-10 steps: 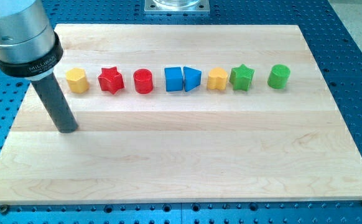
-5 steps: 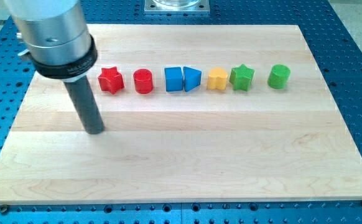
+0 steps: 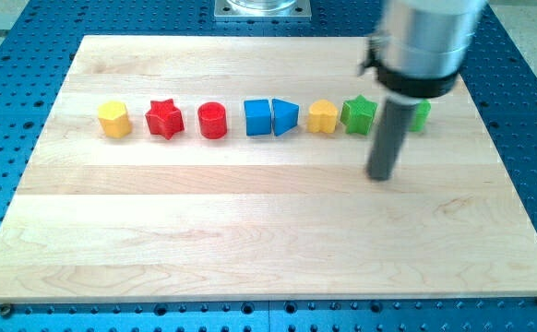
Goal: Place the green circle at the top left of the green star
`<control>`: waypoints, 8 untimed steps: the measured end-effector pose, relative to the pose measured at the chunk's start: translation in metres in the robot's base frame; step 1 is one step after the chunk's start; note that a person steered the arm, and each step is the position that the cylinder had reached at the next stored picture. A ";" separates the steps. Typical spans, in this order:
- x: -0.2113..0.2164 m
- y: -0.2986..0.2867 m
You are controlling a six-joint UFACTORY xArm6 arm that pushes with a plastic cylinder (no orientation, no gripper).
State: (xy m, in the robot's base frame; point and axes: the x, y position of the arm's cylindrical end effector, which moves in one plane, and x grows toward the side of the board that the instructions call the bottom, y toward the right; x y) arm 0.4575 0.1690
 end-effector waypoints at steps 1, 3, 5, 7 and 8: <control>-0.033 0.040; -0.077 0.054; -0.133 0.051; -0.140 0.057; -0.141 0.057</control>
State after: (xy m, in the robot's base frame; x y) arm 0.3167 0.2262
